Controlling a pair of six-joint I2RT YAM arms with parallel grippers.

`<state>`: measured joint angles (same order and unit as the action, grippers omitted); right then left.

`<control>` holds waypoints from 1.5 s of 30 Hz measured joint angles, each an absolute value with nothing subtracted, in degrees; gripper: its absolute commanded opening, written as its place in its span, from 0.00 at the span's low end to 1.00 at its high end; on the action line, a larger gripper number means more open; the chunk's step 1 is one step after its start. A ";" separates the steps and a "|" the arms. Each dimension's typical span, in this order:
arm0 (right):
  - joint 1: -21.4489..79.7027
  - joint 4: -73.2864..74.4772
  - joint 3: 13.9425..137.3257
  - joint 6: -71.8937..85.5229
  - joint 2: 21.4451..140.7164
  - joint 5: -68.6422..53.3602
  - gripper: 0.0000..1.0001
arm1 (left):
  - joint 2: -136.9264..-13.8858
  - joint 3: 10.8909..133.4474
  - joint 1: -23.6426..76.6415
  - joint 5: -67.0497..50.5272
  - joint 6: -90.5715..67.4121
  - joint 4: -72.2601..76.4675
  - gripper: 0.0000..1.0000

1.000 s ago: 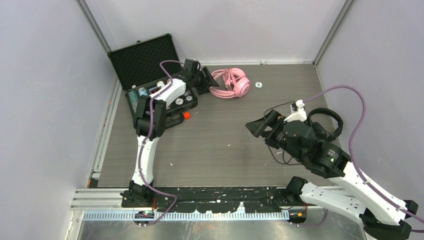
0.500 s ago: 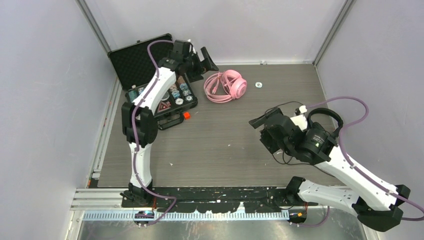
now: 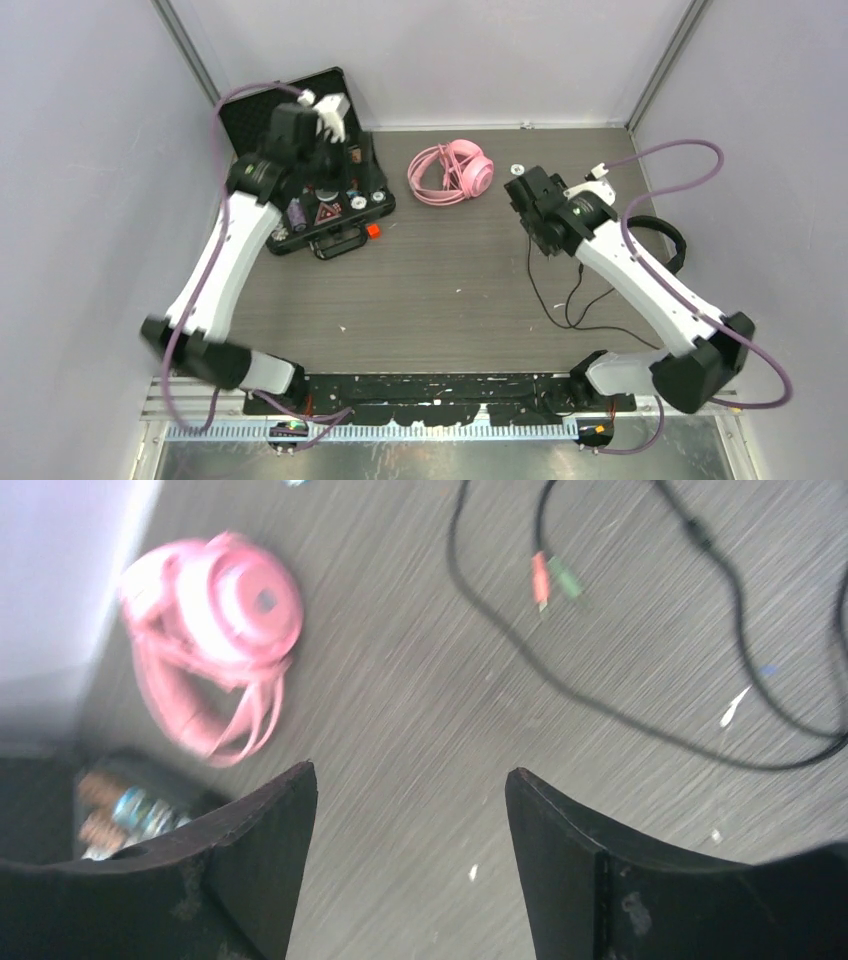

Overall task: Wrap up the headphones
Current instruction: Pick up the headphones from the corner of the board.

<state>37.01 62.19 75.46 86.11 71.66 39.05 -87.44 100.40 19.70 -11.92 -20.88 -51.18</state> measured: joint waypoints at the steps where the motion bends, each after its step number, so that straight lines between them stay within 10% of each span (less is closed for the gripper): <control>1: 34.59 61.78 75.42 84.49 73.32 38.79 0.68 | -82.70 96.31 19.70 -11.79 -19.79 -50.15 1.00; 20: -9.85 49.95 73.76 57.76 88.49 35.83 0.67 | -38.57 43.53 19.70 -11.20 -15.33 -37.34 0.95; 45: -18.41 40.86 80.86 23.75 109.16 15.18 0.53 | -33.71 41.28 19.70 -6.17 -11.64 -33.50 0.93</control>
<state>-18.41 40.86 80.86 23.75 109.16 15.18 -33.71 41.28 19.70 -6.17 -11.64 -33.50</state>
